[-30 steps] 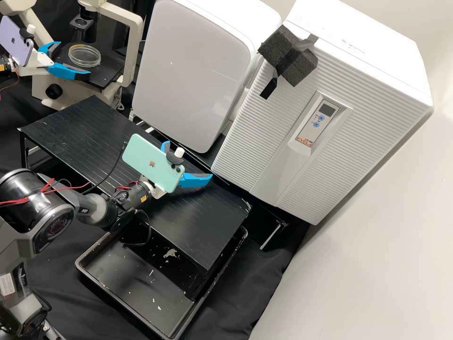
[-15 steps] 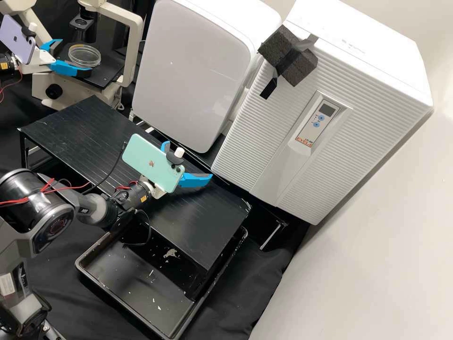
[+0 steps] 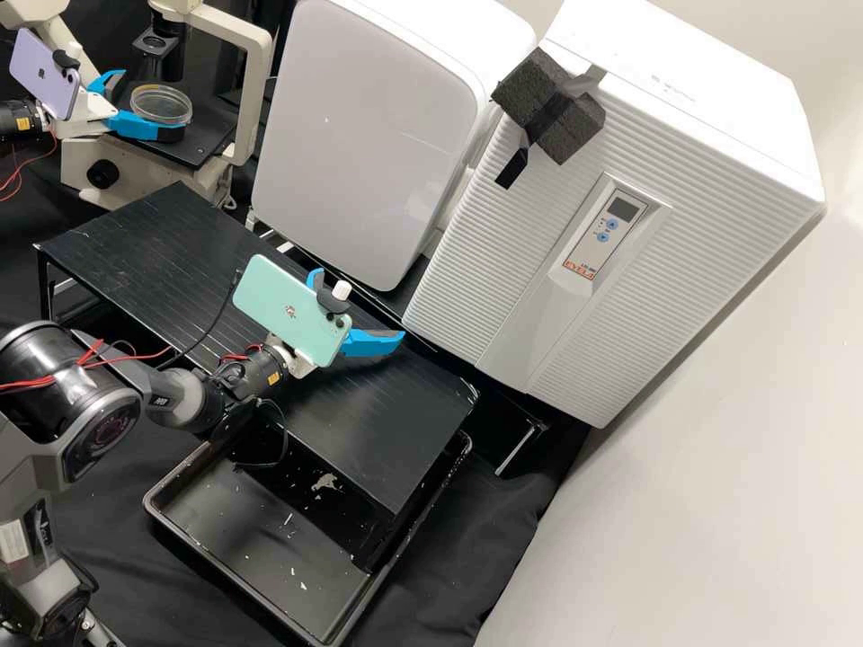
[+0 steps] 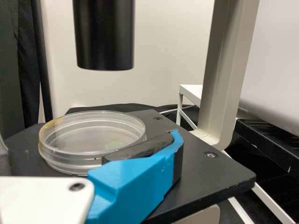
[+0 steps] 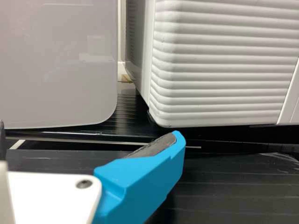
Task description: Place the petri dish on the bench
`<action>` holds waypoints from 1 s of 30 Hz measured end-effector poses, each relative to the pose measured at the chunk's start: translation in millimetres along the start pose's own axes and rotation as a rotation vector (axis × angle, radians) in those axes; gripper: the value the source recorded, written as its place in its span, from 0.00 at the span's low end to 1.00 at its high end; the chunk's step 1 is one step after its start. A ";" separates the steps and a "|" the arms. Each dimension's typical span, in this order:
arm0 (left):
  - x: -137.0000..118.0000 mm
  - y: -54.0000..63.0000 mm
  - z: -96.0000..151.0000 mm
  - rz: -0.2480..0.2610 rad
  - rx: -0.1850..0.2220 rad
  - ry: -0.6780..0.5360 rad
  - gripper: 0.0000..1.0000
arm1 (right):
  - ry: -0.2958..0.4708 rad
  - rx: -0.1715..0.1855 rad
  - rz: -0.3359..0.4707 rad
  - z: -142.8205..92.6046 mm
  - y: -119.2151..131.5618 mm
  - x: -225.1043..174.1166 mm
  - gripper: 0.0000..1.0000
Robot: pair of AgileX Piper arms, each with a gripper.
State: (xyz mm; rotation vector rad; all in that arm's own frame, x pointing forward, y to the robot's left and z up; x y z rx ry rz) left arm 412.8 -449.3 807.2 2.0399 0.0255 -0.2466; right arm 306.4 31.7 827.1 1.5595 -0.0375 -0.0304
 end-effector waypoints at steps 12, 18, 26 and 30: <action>6.0 -3.4 1.1 0.028 -0.003 -0.026 1.00 | 0.000 0.000 0.000 0.0 0.0 0.0 1.00; 6.0 -3.4 1.1 0.028 -0.003 -0.026 1.00 | 0.000 0.000 0.000 0.0 0.0 0.0 1.00; 6.4 -3.5 2.3 0.033 0.003 -0.020 0.00 | 0.000 0.000 0.000 0.0 0.0 0.0 1.00; 6.7 -4.1 3.2 0.031 0.027 -0.016 0.00 | 0.000 0.000 0.000 0.0 0.0 0.0 1.00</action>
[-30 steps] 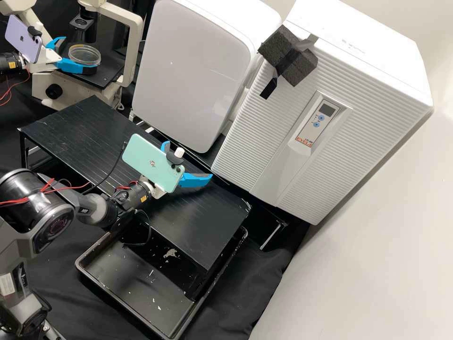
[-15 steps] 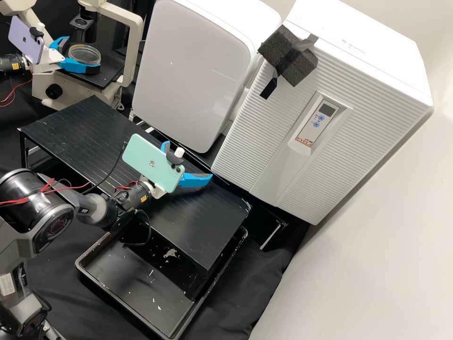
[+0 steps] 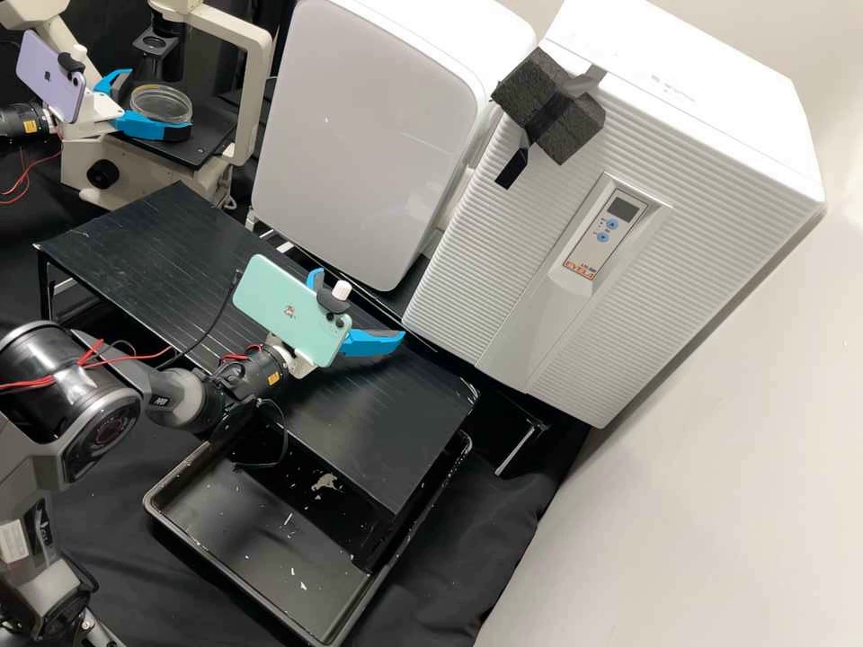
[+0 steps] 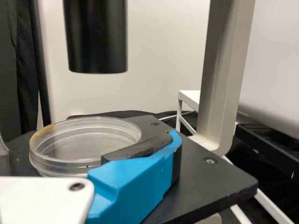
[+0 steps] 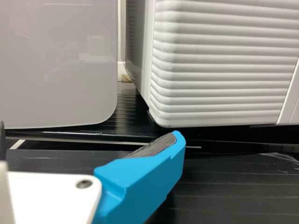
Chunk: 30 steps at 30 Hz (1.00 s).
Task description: Place the petri dish on the bench
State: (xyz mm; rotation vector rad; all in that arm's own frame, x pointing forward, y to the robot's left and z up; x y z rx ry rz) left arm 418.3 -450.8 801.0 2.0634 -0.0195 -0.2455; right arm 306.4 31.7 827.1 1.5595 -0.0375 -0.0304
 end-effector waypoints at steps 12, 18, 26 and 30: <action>0.6 -1.1 3.0 -0.004 0.012 -0.004 0.00 | 0.000 0.000 0.000 0.0 0.0 0.0 1.00; 0.6 -1.1 3.0 -0.004 0.012 -0.004 0.00 | 0.000 0.000 0.000 0.0 0.0 0.0 1.00; 0.6 -1.1 3.1 -0.004 0.016 -0.005 0.00 | 0.000 0.000 0.000 0.0 0.0 0.0 1.00; 0.6 -1.3 3.4 -0.006 0.020 -0.009 0.00 | 0.000 0.000 0.000 0.0 0.0 0.0 1.00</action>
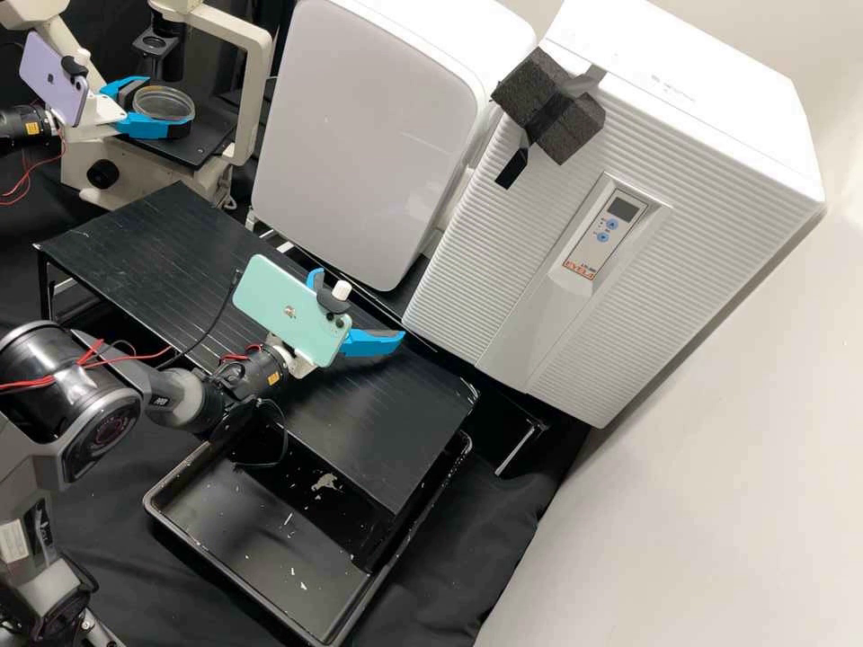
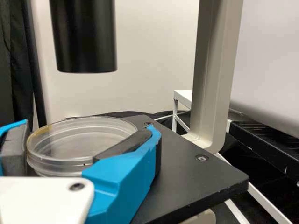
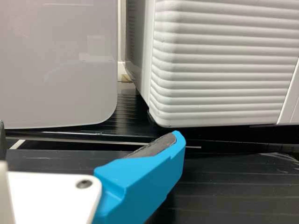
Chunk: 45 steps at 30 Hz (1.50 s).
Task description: Place the petri dish on the bench
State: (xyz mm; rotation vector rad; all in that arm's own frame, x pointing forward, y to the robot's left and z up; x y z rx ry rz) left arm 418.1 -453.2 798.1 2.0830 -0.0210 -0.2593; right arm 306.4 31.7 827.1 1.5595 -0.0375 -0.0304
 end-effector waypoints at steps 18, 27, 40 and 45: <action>-16.3 7.9 0.3 -0.032 -0.011 -0.050 0.00 | 0.000 0.000 0.000 0.0 0.0 0.0 1.00; -37.8 24.0 -2.1 -0.054 -0.036 -0.015 0.00 | 0.000 0.000 0.000 0.0 0.0 0.0 1.00; -45.8 25.0 0.5 -0.057 -0.060 -0.013 0.00 | 0.000 0.000 0.000 0.0 0.0 0.0 1.00; -45.8 25.2 0.6 -0.056 -0.084 -0.014 0.00 | 0.000 0.000 0.000 0.0 0.0 0.0 1.00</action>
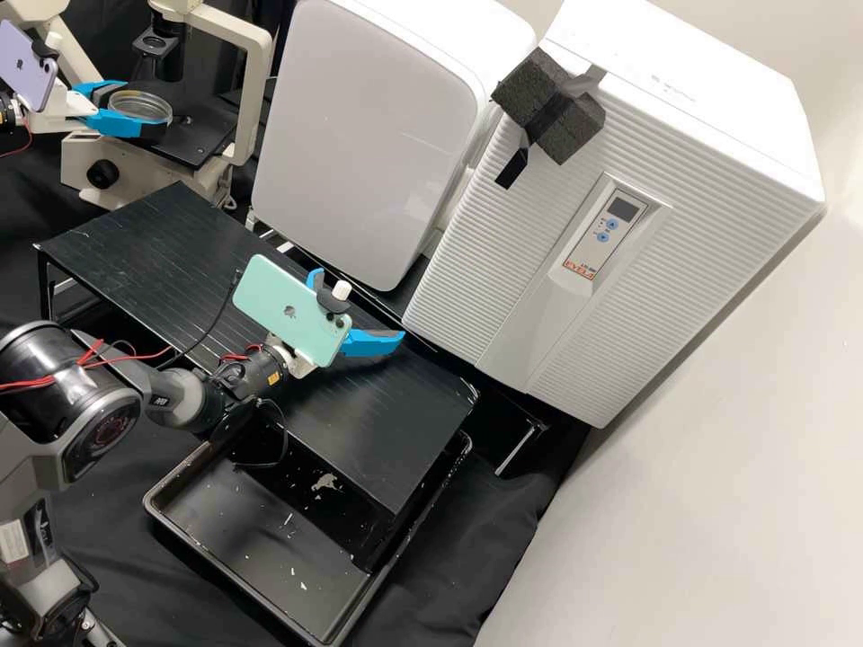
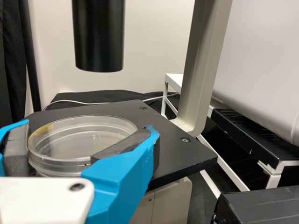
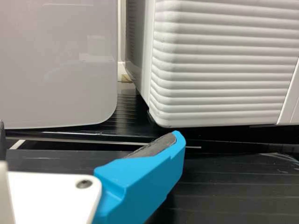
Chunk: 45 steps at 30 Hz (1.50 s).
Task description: Place the petri dish on the bench
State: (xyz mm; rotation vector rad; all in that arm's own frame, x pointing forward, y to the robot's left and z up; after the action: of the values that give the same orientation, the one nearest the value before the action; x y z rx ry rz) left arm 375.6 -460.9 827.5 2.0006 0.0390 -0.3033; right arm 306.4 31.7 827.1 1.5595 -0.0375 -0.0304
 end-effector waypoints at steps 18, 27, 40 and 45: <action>-25.3 -0.4 78.1 -0.005 0.134 -0.347 0.00 | 0.000 0.000 0.000 0.0 0.0 0.0 1.00; -40.8 -18.7 134.7 -0.086 0.182 -0.630 0.00 | 0.000 0.000 0.000 0.0 0.0 0.0 1.00; -28.2 -33.7 189.3 -0.168 0.141 -0.815 0.00 | 0.000 0.000 0.000 0.0 0.0 0.0 1.00; -13.1 -48.2 201.3 -0.221 0.161 -0.804 0.00 | 0.000 0.000 0.000 0.0 0.0 0.0 1.00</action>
State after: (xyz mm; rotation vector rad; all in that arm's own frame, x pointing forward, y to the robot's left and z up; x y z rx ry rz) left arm 315.7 -618.2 706.3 1.8980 -0.2819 -1.2605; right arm 306.4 31.7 827.1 1.5595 -0.0375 -0.0304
